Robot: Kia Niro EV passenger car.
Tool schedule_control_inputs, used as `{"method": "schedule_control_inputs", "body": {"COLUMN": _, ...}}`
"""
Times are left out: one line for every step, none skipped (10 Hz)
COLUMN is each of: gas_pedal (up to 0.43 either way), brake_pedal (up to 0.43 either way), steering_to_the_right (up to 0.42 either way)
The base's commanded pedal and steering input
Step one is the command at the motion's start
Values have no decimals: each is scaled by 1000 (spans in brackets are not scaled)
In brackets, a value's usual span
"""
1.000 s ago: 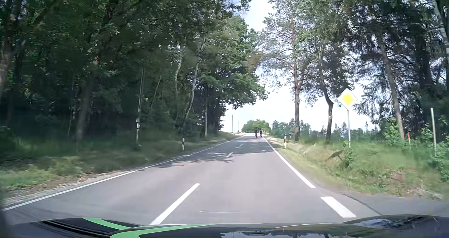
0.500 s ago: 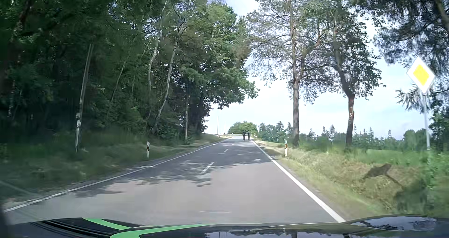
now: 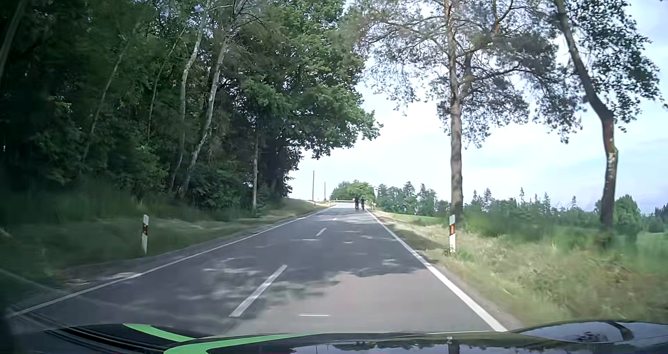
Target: Follow the waypoints while adhering to traffic rules and regulations
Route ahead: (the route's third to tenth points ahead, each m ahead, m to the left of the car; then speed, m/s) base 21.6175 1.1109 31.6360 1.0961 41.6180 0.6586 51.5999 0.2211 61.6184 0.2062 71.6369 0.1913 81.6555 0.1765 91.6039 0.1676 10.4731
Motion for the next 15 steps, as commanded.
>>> {"method": "schedule_control_inputs", "body": {"gas_pedal": 20, "brake_pedal": 0, "steering_to_the_right": 5}}
{"method": "schedule_control_inputs", "body": {"gas_pedal": 20, "brake_pedal": 0, "steering_to_the_right": 5}}
{"method": "schedule_control_inputs", "body": {"gas_pedal": 20, "brake_pedal": 0, "steering_to_the_right": 6}}
{"method": "schedule_control_inputs", "body": {"gas_pedal": 39, "brake_pedal": 0, "steering_to_the_right": 6}}
{"method": "schedule_control_inputs", "body": {"gas_pedal": 87, "brake_pedal": 0, "steering_to_the_right": 5}}
{"method": "schedule_control_inputs", "body": {"gas_pedal": 157, "brake_pedal": 0, "steering_to_the_right": 5}}
{"method": "schedule_control_inputs", "body": {"gas_pedal": 177, "brake_pedal": 0, "steering_to_the_right": 6}}
{"method": "schedule_control_inputs", "body": {"gas_pedal": 177, "brake_pedal": 0, "steering_to_the_right": 6}}
{"method": "schedule_control_inputs", "body": {"gas_pedal": 197, "brake_pedal": 0, "steering_to_the_right": 6}}
{"method": "schedule_control_inputs", "body": {"gas_pedal": 197, "brake_pedal": 0, "steering_to_the_right": 6}}
{"method": "schedule_control_inputs", "body": {"gas_pedal": 197, "brake_pedal": 0, "steering_to_the_right": 6}}
{"method": "schedule_control_inputs", "body": {"gas_pedal": 189, "brake_pedal": 0, "steering_to_the_right": 6}}
{"method": "schedule_control_inputs", "body": {"gas_pedal": 118, "brake_pedal": 0, "steering_to_the_right": 6}}
{"method": "schedule_control_inputs", "body": {"gas_pedal": 118, "brake_pedal": 0, "steering_to_the_right": 6}}
{"method": "schedule_control_inputs", "body": {"gas_pedal": 110, "brake_pedal": 0, "steering_to_the_right": 6}}
